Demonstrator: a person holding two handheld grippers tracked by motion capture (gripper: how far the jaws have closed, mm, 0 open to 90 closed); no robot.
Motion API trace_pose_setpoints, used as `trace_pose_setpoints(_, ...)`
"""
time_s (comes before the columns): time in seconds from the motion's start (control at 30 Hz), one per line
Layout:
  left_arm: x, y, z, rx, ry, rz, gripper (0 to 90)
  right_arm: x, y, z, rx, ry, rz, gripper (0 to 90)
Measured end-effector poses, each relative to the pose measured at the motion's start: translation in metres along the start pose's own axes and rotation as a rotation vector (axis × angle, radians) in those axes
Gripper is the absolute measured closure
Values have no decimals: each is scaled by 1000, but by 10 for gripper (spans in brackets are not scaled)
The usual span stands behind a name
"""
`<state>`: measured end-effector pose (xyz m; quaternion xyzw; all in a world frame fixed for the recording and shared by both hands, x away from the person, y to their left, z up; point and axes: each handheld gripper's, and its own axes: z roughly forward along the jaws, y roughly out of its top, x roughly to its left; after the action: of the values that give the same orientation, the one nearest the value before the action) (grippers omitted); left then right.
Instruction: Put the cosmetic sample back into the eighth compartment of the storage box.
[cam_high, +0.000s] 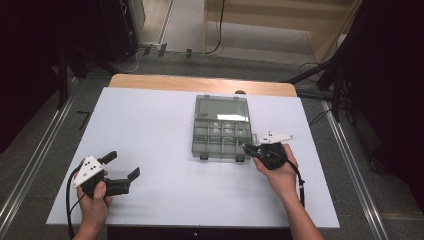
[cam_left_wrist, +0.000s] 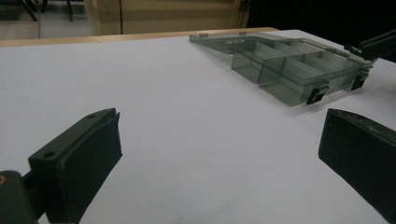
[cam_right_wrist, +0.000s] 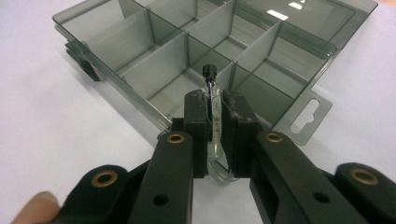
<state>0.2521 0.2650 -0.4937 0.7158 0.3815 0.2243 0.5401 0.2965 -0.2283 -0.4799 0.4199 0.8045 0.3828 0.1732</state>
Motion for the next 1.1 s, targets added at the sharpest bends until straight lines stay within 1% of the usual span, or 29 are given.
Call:
trace_pose_setpoints(0.1,0,0,0,-1,-1,-1,0,-1,0,2,5,-8,-3,826)
trace_pose_setpoints(0.27,0,0,0,0,0,0,0,-4,-1,3,10,-24,12,826)
trace_pose_setpoints(0.33,0,0,0,0,1,-1,0,-4,-1,5,17,-26,15,826)
trace_pose_setpoints(0.5,1,0,0,-3,5,-7,0,-3,-2,6,11,-21,18,817)
trace_pose_setpoints(0.53,1,0,0,-4,5,-10,0,-4,-2,6,10,-22,27,785)
trace_pose_setpoints(0.57,1,0,0,-5,6,-11,0,-4,-1,5,5,-25,28,744)
trace_pose_setpoints(0.63,1,0,0,-4,5,-10,0,-5,-1,4,-5,-24,29,692)
trace_pose_setpoints(0.67,1,0,0,-3,5,-7,0,-5,-1,3,-12,-32,30,656)
trace_pose_setpoints(0.73,0,0,0,-3,4,-8,0,-6,-1,0,-30,-19,45,640)
trace_pose_setpoints(0.77,0,0,0,-3,3,-5,0,-7,-1,-1,-40,-15,46,614)
trace_pose_setpoints(0.83,0,0,0,-2,5,-6,0,-7,-1,-3,-53,-21,49,546)
trace_pose_setpoints(0.93,1,0,0,-4,5,-9,0,-8,-1,-5,-68,-32,59,419)
trace_pose_setpoints(1.0,1,1,1,-3,6,-7,0,-8,-1,-5,-78,-16,60,366)
trace_pose_setpoints(1.07,1,1,2,1,8,1,0,-8,-1,-6,-93,21,62,324)
trace_pose_setpoints(1.1,0,1,3,2,9,3,0,-8,-1,-7,-102,31,68,300)
